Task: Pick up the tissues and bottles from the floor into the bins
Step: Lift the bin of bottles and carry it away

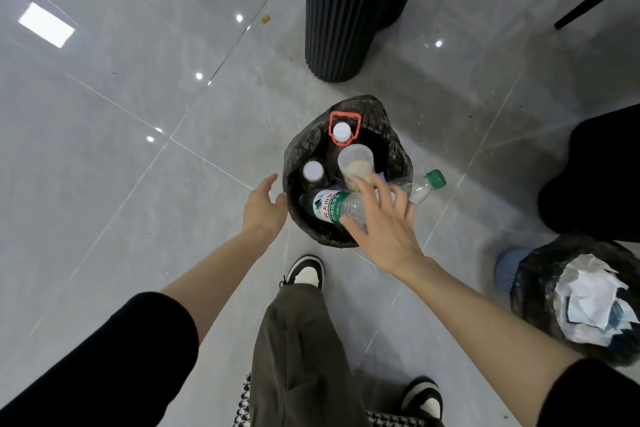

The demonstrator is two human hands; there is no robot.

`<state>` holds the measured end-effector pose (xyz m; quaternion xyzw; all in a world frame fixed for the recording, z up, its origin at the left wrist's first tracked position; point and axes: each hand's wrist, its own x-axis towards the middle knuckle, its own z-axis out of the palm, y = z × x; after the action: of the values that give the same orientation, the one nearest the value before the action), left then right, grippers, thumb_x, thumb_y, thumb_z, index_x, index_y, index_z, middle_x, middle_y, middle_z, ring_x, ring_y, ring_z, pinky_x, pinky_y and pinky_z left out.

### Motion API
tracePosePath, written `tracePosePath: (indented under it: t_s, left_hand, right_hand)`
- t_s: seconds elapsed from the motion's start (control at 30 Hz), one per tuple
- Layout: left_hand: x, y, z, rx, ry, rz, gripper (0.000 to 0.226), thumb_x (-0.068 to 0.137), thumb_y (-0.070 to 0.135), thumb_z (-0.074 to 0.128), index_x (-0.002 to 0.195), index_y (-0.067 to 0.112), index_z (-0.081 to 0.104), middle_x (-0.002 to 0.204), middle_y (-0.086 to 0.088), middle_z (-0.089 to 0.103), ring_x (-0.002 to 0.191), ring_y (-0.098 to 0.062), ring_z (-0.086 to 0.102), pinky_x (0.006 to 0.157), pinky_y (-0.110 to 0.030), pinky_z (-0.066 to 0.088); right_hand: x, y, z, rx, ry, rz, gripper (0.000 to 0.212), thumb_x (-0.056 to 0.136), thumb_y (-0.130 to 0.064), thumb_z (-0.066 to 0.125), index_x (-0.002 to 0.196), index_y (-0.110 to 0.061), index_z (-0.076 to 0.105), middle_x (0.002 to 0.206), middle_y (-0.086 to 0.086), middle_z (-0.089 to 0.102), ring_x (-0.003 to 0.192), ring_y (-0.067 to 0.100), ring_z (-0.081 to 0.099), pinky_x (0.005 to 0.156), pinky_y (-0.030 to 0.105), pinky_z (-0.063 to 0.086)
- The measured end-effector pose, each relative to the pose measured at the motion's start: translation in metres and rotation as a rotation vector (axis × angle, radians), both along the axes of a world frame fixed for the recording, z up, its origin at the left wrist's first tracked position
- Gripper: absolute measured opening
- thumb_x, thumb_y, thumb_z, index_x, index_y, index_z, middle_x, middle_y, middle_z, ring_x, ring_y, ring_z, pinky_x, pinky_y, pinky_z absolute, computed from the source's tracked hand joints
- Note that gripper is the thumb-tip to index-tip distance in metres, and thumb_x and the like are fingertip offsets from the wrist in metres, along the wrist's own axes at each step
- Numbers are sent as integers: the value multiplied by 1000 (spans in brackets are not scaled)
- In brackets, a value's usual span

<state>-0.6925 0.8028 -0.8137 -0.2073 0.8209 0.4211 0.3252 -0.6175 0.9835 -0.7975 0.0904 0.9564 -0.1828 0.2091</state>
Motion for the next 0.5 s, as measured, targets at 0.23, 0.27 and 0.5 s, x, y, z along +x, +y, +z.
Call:
tracePosePath:
  t_s: [0.23,0.27,0.5]
  left_hand:
    - [-9,1,-5,16,20,-5,50,97,23,46,145,28,33,150,-1,35,137,-20,34,112,-36,31]
    - [-12,1,-7,18,18,-5,50,97,23,47,145,29,33,150,0,34,137,-21,35,111,-35,32]
    - [-44,15,-39,45,41,-8,53,95,22,52,144,29,35,147,2,39,130,-20,45,108,-33,36]
  right_hand:
    - [38,7,-13,-130,226,-856,12,85,-5,56,95,-6,48,104,16,49,103,34,44,90,36,34]
    - [42,9,-19,-182,177,-948,15,85,-3,54,98,-3,48,108,17,49,106,34,45,91,34,34]
    - [35,12,-62,-602,-12,-1402,39,92,-10,56,129,-13,44,128,3,51,98,16,52,94,40,51]
